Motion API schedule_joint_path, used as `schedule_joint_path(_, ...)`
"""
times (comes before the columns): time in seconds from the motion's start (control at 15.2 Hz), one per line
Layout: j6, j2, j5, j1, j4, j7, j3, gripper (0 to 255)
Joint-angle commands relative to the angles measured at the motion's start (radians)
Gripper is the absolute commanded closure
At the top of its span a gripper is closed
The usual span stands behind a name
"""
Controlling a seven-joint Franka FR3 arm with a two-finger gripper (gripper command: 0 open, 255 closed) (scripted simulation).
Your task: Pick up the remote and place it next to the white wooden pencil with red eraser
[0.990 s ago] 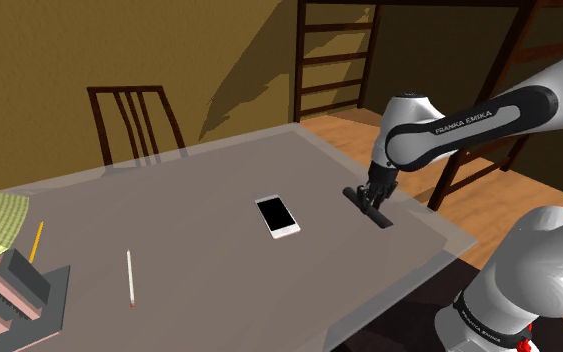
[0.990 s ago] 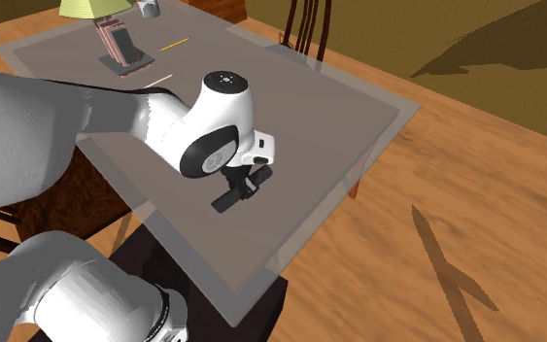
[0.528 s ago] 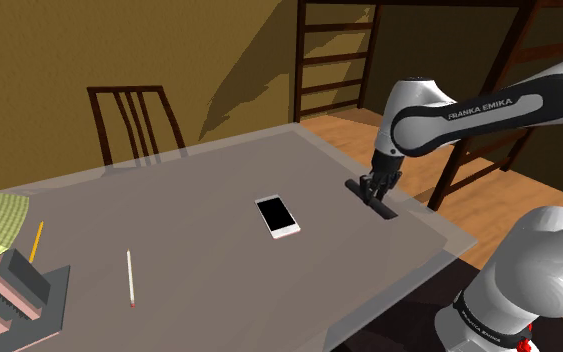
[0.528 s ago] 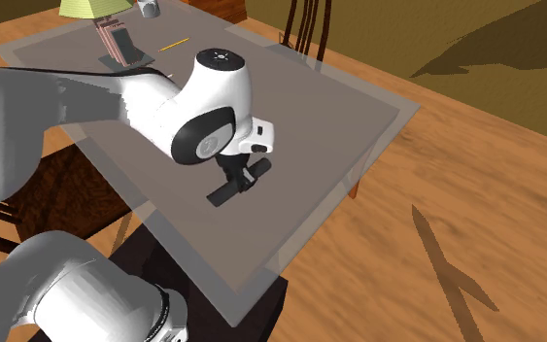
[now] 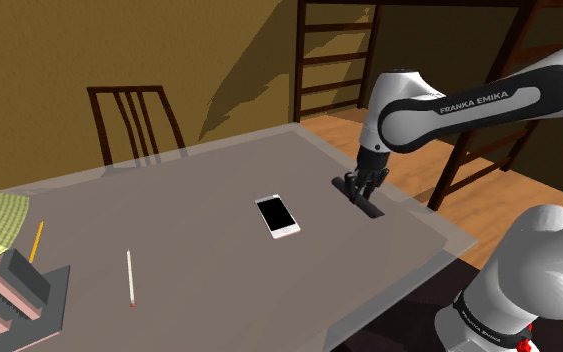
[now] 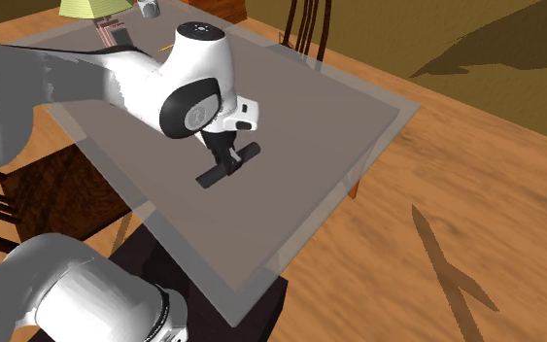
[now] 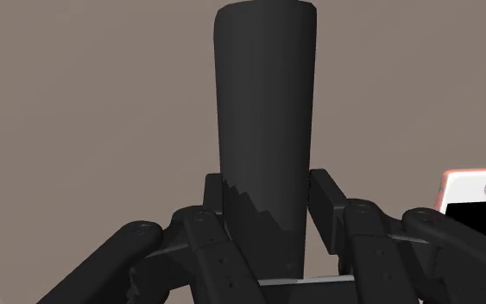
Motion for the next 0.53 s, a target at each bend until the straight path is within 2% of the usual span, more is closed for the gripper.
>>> schedule_joint_path(0.0,0.015,0.03,0.027,0.032,0.019,0.053,0.042,255)
schedule_joint_path(0.46,0.053,0.175,0.081,0.109,0.141,0.216,0.169,255)
